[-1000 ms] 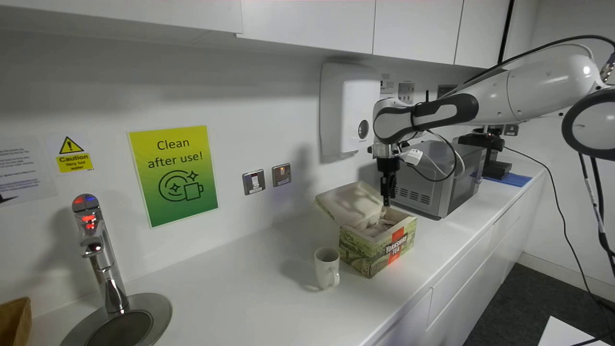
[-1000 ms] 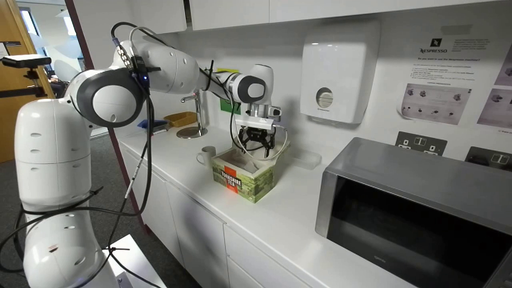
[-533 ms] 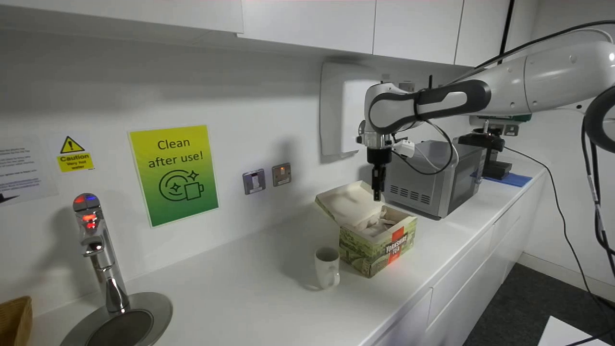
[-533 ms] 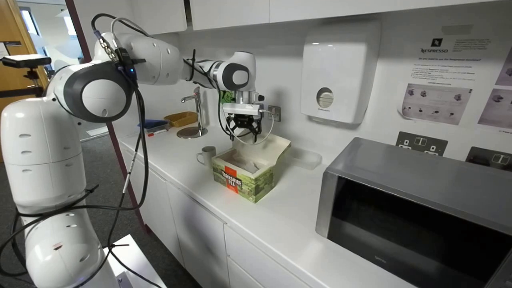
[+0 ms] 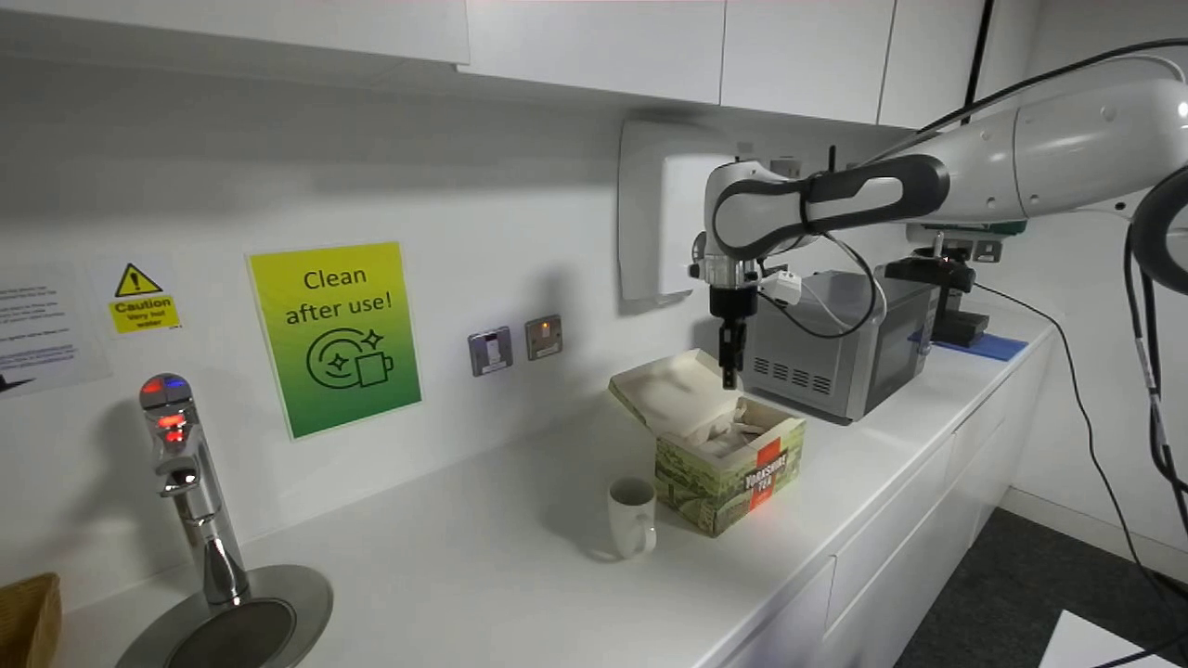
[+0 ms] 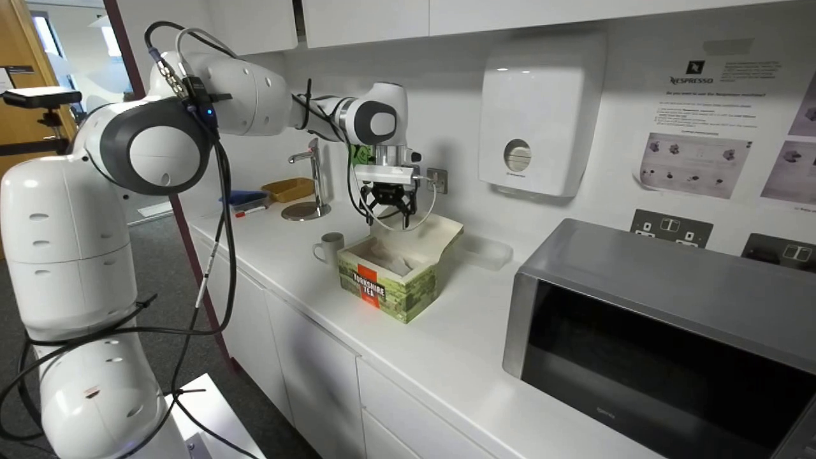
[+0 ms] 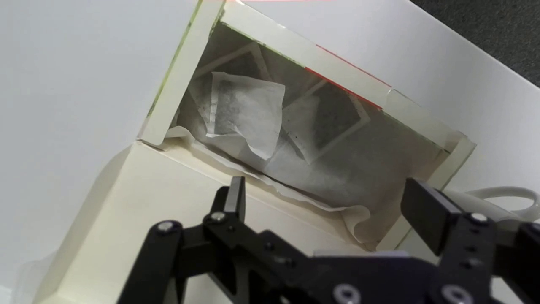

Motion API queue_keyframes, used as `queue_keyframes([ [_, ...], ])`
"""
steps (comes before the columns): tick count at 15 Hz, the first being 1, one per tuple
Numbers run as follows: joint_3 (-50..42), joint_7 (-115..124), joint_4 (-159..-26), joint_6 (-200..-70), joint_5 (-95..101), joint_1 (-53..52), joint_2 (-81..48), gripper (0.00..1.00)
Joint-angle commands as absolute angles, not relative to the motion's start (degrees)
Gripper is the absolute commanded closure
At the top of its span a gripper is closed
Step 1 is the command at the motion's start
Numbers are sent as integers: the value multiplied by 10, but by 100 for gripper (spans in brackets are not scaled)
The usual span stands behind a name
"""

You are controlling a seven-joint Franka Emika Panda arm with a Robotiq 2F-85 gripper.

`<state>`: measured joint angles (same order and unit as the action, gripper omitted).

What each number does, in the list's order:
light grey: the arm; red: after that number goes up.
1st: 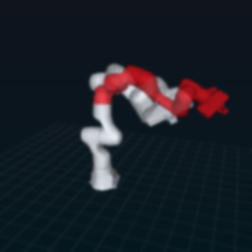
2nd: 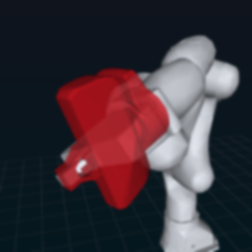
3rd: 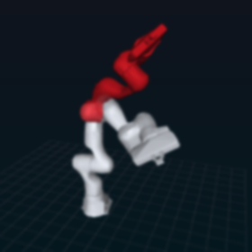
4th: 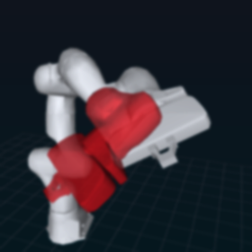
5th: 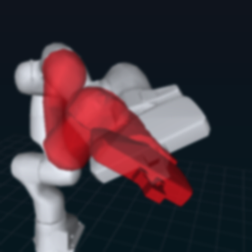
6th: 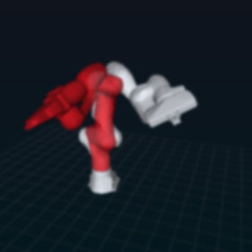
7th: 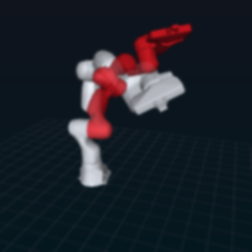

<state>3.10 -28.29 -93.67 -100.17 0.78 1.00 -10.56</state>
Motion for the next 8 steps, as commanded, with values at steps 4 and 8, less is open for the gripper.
queue_keyframes([
  [4, 28, -273, -936, -1008, 17, 7, -109, 0],
  [8, 22, -252, -929, -1011, 38, 8, -130, 0],
])
